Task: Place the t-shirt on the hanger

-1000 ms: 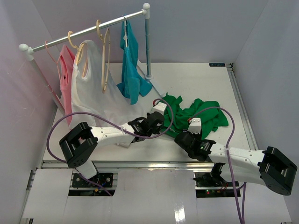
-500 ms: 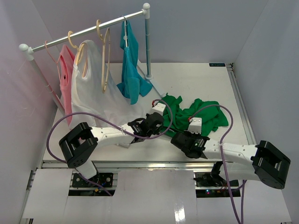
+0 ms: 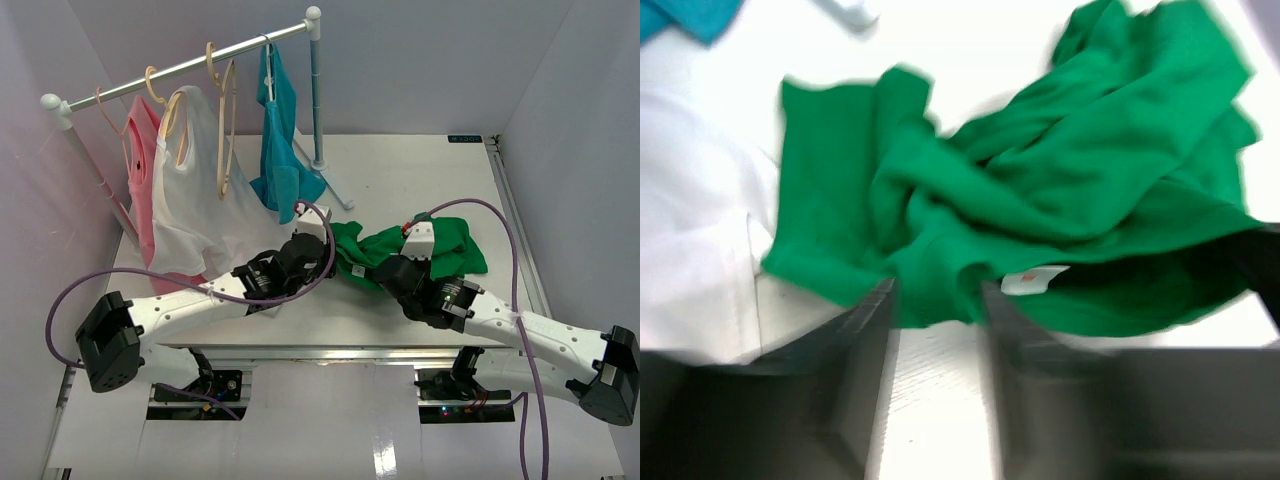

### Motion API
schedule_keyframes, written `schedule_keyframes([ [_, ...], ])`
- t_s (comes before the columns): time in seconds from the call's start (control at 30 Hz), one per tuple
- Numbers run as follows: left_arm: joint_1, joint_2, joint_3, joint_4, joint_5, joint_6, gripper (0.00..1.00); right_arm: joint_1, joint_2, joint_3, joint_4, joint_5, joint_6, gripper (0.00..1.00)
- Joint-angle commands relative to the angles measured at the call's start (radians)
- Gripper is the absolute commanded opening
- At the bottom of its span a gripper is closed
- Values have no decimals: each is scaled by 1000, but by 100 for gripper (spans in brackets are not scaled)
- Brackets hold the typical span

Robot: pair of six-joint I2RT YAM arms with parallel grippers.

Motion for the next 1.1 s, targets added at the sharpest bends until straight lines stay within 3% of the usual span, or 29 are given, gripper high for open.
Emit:
schedule_keyframes([
  [0.0,5,-112,6,-16,23,-27,60,-22,-61,35,193,-78,-301,8],
  [0.23,5,-178,172,-243,-71,-29,70,-36,-120,7,268,-158,-362,8],
  [0.53,28,-133,649,-668,-418,-20,76,-38,-202,-58,331,-269,-379,8],
  [0.63,86,-105,720,-663,-422,51,76,-39,-212,-69,343,-291,-385,8],
  [0.73,242,-44,803,-706,-291,73,77,-39,-225,-77,345,-308,-388,8],
  [0.93,317,-12,844,-629,-324,170,76,-39,-257,-91,355,-338,-397,8],
  [1.07,366,-6,836,-587,-273,223,76,-39,-258,-95,360,-355,-402,8],
])
